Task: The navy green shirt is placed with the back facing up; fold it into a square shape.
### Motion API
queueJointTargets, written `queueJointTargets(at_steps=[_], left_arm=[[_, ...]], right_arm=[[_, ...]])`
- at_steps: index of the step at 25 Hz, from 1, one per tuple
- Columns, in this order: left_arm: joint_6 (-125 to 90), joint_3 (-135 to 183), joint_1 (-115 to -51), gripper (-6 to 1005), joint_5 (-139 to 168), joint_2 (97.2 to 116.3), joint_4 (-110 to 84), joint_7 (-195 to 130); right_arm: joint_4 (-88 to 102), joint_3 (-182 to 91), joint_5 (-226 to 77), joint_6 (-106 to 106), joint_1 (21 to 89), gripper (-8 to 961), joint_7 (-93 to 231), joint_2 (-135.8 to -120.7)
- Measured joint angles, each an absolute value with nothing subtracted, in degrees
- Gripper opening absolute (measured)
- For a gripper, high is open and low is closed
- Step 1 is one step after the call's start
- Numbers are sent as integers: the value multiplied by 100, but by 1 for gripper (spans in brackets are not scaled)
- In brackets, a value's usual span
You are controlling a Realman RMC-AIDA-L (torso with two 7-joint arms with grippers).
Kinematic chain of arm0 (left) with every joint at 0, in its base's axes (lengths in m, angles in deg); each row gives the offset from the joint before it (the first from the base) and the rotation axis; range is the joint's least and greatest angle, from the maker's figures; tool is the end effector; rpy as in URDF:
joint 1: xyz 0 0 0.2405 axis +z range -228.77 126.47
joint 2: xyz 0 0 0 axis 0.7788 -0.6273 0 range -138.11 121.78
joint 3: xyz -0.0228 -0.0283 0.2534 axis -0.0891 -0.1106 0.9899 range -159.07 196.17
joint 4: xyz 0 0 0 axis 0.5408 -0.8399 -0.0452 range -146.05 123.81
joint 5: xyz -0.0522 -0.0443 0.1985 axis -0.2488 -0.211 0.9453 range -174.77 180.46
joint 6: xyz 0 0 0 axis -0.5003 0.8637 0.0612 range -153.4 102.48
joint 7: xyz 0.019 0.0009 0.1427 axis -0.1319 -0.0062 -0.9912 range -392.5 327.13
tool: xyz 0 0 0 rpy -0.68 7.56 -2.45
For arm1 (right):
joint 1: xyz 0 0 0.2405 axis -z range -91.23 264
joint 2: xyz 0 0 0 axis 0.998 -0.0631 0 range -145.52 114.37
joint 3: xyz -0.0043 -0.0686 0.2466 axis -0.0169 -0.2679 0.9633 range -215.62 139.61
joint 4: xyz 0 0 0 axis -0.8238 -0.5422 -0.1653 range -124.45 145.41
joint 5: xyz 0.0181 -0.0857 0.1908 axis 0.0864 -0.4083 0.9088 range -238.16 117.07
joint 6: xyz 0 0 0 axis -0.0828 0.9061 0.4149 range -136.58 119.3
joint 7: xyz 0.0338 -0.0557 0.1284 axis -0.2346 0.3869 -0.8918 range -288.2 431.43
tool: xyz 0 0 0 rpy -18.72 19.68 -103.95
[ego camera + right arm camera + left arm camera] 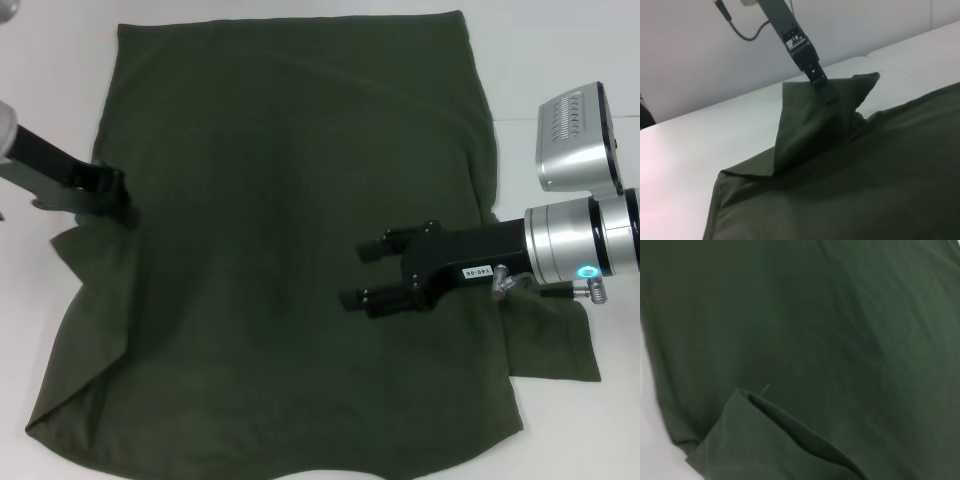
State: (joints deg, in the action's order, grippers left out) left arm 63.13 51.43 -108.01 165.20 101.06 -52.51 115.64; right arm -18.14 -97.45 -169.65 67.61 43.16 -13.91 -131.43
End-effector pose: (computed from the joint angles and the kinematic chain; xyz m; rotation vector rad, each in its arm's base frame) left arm -0.2151 0.4344 0.0816 -2.2389 -1.6096 0.1552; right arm 0.2078 0.3781 -0.0415 -2.9086 0.5512 0.4501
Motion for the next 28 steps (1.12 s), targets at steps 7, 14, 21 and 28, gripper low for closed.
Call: queueJointTargets(at_steps=[7,14,21,28], left_arm=[[6034,5112,-10819,70,16102,10278,-4908,11642],[5928,5100,-10715,173,15623,10384,-4917,11398],[5864,5023,-9905,572,13790,10357,-4961,9673],[6345,4236,-9040,828,12846,10539,-4746,6944]], right_arm=[[-1777,-9741,-16949,6602,4332,827,-1402,-13176],[-1773,-9734,-16945,6449,4333,827,-1464,-13195],[-1773,-9511,-16929,6374,4332,827,-1728,-13169],[-1788,-9074,-16930,6419,4332,827,-2279,-13132]])
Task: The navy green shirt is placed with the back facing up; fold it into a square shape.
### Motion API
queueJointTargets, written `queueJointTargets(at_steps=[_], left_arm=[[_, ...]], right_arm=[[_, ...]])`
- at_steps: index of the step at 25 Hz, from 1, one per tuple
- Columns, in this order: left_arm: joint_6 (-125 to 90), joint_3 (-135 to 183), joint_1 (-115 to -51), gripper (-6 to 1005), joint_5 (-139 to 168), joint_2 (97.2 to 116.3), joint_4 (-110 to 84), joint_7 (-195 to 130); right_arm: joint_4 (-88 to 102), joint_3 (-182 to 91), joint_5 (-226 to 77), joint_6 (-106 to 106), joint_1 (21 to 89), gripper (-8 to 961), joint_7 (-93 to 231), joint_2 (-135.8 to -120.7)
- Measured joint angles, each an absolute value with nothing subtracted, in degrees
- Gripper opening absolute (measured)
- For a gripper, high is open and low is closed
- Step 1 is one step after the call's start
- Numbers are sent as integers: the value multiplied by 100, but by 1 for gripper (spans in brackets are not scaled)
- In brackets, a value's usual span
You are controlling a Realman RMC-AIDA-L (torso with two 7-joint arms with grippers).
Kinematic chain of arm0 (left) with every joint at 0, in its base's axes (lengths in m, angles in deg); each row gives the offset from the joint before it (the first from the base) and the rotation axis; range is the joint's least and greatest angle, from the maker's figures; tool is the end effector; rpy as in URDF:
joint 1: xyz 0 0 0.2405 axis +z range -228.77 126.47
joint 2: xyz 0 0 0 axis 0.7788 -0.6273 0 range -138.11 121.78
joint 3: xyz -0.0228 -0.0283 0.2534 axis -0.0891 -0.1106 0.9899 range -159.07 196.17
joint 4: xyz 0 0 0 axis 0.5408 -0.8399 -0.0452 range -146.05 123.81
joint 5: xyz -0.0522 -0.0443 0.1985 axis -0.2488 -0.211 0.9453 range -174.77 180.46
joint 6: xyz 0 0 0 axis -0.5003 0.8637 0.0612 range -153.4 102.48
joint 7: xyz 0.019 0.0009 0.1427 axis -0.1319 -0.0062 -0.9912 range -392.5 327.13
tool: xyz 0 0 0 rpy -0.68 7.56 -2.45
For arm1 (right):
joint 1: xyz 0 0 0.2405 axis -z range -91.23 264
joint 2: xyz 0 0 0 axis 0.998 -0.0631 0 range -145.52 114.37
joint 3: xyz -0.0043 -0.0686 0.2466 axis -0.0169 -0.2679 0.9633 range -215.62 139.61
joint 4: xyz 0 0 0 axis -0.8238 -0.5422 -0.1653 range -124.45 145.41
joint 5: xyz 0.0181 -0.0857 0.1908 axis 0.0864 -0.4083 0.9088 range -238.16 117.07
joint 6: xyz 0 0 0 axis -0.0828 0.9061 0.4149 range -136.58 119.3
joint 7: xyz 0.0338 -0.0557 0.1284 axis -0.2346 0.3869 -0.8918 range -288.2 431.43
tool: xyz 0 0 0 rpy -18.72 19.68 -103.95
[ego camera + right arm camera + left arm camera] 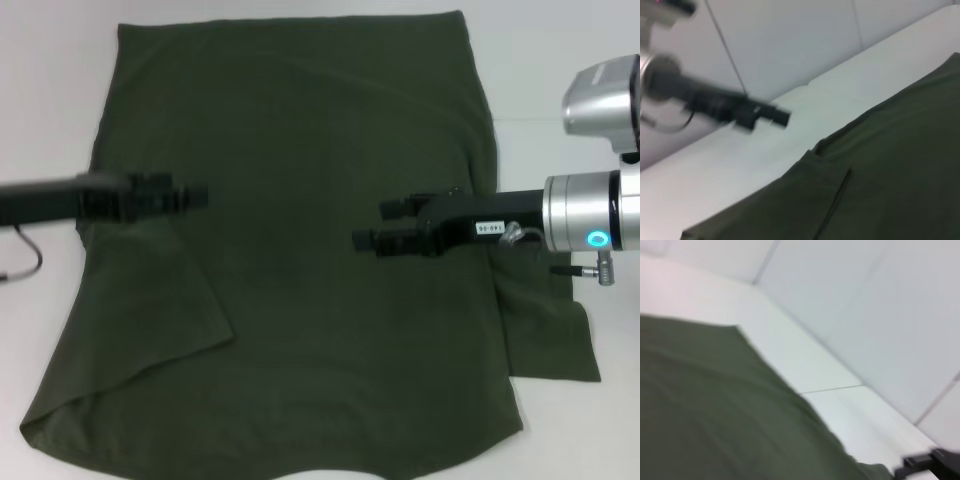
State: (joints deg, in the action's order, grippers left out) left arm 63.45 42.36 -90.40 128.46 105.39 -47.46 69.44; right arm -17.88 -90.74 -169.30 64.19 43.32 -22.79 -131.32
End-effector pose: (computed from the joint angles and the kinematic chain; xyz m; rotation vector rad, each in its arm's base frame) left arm -0.2579 0.3794 0.0557 -2.5265 -1.0777 -0.7213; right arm 0.2133 0.3954 -0.0256 -2.7161 0.8381 0.5645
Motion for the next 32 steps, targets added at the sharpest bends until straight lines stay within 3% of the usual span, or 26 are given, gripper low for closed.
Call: queueJointTargets(at_steps=[4,14,17,32], left_arm=[[6779,4166,-8644,874,12579,10721,-4695,5633],[7620,4181,-8353,884,12393,10870,-4170,4099],[7680,4207,-8312,883,12440,10889,-4072,3846],[7553,4263,-8213,884,12467,10989,-4056,3434]], right_arm=[[-1863,-8945,-16937,6454,4332,827,-3107,-13067],[-1901,-8914,-17243,7040,4395,826,-5973,-12369],[-1905,-8799,-17459,7322,4445,826,-6412,-12231],[-2196,-7646,-19103,7967,4921,826,-7548,-11956]])
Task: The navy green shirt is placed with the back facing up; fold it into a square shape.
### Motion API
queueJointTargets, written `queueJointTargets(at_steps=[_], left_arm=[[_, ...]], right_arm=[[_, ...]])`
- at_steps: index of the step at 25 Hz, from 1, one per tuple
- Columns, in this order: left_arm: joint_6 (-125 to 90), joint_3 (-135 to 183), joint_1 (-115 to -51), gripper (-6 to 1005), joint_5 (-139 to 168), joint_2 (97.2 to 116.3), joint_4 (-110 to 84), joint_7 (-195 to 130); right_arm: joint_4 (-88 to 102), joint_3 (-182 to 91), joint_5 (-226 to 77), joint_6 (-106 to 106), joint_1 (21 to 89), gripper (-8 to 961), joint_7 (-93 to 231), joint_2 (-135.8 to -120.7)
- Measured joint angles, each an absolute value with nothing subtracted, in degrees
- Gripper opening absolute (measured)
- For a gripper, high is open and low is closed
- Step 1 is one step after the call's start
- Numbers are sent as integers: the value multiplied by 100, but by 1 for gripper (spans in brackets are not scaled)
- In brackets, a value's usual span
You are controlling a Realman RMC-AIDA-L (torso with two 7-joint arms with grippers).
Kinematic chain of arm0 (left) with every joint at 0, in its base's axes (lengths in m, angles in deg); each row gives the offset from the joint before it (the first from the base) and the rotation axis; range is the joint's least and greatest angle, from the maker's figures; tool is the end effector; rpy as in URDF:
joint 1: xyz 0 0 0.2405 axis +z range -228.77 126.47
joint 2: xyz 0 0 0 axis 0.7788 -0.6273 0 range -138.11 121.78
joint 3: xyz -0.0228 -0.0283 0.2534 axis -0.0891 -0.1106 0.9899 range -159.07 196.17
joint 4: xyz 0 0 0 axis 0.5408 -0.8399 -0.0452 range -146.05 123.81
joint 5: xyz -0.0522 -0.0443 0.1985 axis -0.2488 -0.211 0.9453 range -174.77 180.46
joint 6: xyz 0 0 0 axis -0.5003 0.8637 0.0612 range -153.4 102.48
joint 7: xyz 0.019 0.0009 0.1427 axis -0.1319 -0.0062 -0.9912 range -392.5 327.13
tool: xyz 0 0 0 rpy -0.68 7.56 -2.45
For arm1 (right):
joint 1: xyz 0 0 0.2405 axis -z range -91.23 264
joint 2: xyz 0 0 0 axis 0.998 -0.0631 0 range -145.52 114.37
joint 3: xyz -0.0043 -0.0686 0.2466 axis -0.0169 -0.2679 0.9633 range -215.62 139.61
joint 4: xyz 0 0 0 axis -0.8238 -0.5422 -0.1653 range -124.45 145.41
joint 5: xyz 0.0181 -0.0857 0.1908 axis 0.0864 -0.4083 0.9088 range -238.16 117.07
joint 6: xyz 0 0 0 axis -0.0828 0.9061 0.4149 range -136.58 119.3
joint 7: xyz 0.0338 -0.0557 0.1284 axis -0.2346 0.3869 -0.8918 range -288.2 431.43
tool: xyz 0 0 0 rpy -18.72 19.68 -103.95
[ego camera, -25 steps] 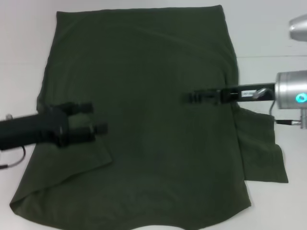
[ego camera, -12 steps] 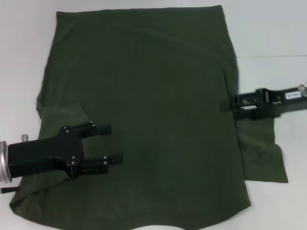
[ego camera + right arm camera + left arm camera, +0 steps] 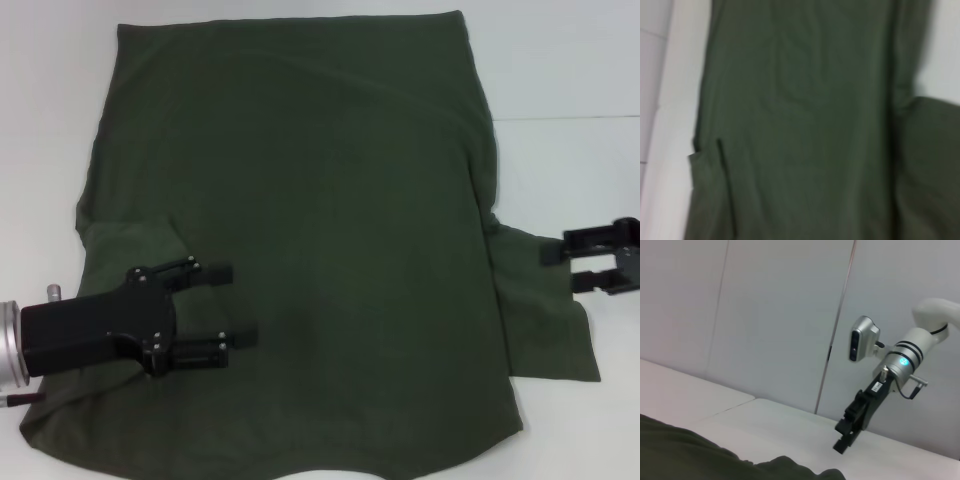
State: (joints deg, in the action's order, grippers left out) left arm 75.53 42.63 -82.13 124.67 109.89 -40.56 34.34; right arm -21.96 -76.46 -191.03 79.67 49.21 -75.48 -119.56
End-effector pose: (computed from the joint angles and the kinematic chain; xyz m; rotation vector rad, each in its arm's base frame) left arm -0.2694 0.3014 0.0049 -2.7375 -0.5084 -0.9287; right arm 0.3035 0.3658 0.0841 -2.0926 2.0556 0.3612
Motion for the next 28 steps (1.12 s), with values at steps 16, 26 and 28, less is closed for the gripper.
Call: queueJointTargets(at_steps=[16,26,28], left_arm=[[7429,4263,-8291,884,12466,10986,-4056,3391],[7339,4352,-8324,883,12467,10986,-4056,3426],[7325,4365,-8328,883,12467,10986,-4057,3427]], right_arm=[[-2114,-7419,-19828,7593,5031,826,-7602,-11937],[-1891,-7490,-19843,7362,4976,825,-7516,-11973],[-1853,-7506,-19844,7324,4963,825,-7498,-11977]])
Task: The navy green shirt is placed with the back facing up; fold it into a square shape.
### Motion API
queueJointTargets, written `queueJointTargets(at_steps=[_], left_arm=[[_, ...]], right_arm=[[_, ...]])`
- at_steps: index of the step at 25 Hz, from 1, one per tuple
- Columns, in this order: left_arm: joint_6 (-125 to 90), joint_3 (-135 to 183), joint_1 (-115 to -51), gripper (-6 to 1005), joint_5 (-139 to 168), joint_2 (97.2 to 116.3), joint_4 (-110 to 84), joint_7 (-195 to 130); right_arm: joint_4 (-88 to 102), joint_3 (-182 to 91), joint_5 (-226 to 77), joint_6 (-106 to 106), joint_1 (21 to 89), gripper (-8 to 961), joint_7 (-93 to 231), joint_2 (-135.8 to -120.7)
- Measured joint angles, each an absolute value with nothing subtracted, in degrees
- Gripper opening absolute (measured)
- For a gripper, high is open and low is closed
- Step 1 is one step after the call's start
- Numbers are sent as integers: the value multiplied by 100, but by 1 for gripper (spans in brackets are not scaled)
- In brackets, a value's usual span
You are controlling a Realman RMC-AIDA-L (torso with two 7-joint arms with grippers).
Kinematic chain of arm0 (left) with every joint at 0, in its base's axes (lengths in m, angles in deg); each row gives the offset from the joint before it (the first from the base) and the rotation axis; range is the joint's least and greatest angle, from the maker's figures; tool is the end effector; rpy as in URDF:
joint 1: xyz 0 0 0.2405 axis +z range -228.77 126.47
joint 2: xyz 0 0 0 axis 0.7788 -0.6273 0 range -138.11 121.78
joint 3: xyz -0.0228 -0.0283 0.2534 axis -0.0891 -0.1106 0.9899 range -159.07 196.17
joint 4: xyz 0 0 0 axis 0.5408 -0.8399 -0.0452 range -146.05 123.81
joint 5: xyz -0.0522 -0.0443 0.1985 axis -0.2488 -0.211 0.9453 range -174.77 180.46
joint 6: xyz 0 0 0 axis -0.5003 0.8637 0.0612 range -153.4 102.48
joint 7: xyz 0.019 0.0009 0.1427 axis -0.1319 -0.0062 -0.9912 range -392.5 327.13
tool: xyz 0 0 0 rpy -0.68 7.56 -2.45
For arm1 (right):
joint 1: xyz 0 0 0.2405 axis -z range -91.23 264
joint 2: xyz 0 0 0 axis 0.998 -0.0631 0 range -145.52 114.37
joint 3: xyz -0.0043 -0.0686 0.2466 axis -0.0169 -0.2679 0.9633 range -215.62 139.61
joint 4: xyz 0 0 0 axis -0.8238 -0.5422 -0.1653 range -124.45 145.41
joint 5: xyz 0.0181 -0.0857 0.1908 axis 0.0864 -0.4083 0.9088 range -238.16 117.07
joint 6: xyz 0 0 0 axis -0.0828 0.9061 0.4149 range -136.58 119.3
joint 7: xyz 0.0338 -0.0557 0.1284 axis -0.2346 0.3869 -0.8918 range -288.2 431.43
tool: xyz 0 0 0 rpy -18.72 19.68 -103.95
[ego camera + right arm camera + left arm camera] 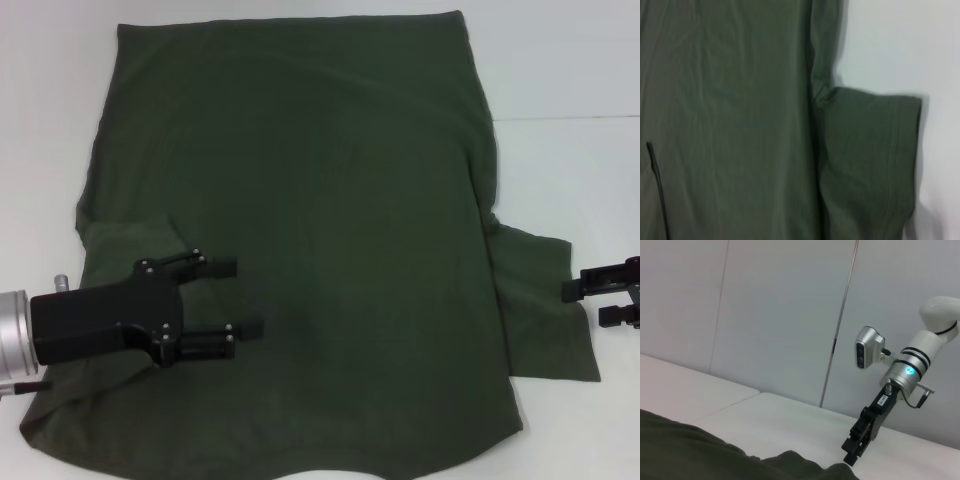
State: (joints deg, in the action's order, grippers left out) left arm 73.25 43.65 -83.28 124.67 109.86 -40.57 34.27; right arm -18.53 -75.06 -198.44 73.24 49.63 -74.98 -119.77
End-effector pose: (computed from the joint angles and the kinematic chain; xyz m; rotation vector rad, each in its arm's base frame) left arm -0.2665 0.3102 0.0024 -2.7424 -0.4894 -0.8840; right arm 0.3343 0.3592 0.0747 -1.9723 2.0623 0.2221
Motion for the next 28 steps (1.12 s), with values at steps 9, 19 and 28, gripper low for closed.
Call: queueJointTargets(at_steps=[9,19,28], left_arm=[[7323,4423,-8332,883,12459,11002,-4051,3412],[7324,4422,-8336,883,12457,11013,-4047,3394],[7286,4421,-8349,884,12449,11013,-4047,3385]], right_arm=[[-1754,-7575,-19842,7075,4931,825,-7418,-12044],[-1622,-7564,-19819,6930,4856,825,-7350,-12087],[-1541,-7570,-19834,6767,4802,825,-7321,-12139]])
